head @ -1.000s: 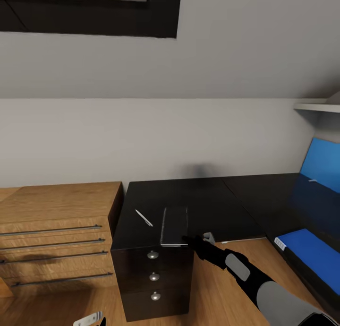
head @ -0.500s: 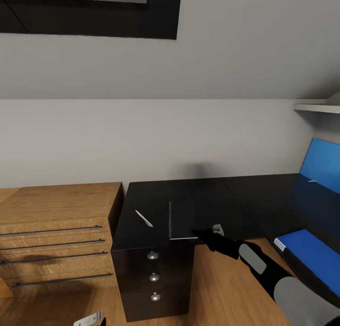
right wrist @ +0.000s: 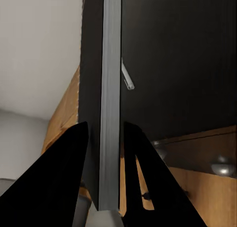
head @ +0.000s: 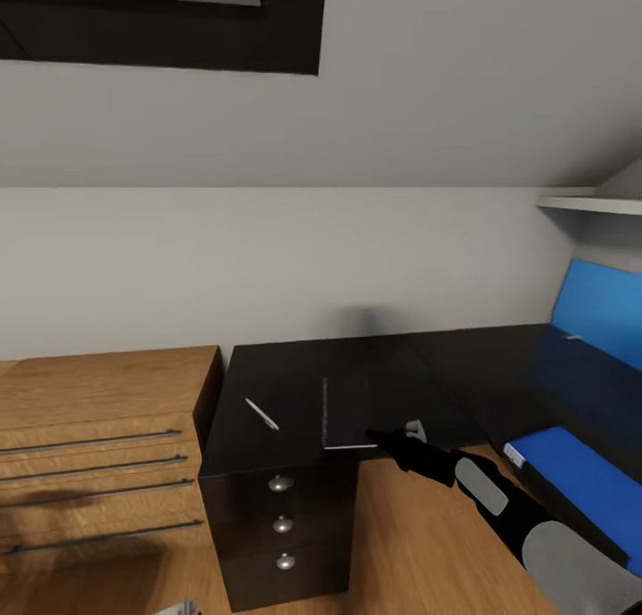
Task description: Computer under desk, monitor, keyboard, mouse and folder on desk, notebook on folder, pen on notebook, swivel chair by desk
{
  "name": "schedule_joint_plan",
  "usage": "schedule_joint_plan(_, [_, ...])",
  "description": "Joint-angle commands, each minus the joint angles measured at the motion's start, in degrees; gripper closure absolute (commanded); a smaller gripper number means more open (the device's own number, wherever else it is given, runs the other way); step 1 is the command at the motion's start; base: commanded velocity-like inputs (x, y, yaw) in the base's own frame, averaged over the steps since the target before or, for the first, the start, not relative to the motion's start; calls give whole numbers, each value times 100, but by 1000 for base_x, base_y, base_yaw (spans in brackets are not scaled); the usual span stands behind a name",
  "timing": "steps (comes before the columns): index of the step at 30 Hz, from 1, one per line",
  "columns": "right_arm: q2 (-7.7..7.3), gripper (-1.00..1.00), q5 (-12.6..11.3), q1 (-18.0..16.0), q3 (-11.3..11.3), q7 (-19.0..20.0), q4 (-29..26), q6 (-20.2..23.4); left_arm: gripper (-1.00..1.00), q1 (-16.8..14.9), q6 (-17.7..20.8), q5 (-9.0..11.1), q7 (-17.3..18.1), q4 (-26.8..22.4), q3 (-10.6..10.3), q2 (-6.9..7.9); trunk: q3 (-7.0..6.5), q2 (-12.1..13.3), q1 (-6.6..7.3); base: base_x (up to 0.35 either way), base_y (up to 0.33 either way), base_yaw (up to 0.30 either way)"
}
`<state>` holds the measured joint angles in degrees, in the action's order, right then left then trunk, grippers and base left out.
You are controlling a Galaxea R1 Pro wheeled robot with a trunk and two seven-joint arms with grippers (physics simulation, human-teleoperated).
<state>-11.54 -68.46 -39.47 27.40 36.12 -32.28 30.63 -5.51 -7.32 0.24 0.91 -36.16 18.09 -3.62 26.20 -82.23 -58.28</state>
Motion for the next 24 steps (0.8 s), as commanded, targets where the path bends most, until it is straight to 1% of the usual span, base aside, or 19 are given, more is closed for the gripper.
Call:
schedule_joint_plan(1, [-6, 100, -53, -8, 29, 8, 3, 13, -100, -3, -14, -1, 11, 7, 21, -9, 6, -4, 0, 0, 0, -248])
schedule_joint_plan(12, [-25, 100, -45, -8, 28, 13, 2, -26, -100, -3, -21, -3, 14, 28, 20, -15, 5, -4, 0, 0, 0, -264])
schedule_joint_plan(17, [-35, 100, -44, -8, 28, 17, 2, -30, -100, -3, -100, 1, 14, 30, 20, -16, 5, -4, 0, 0, 0, -269])
schedule_joint_plan(24, [-113, 100, -44, -8, 26, 25, 2, -31, -100, -3, -214, 2, 12, 38, 20, -16, 5, -4, 0, 0, 0, -269])
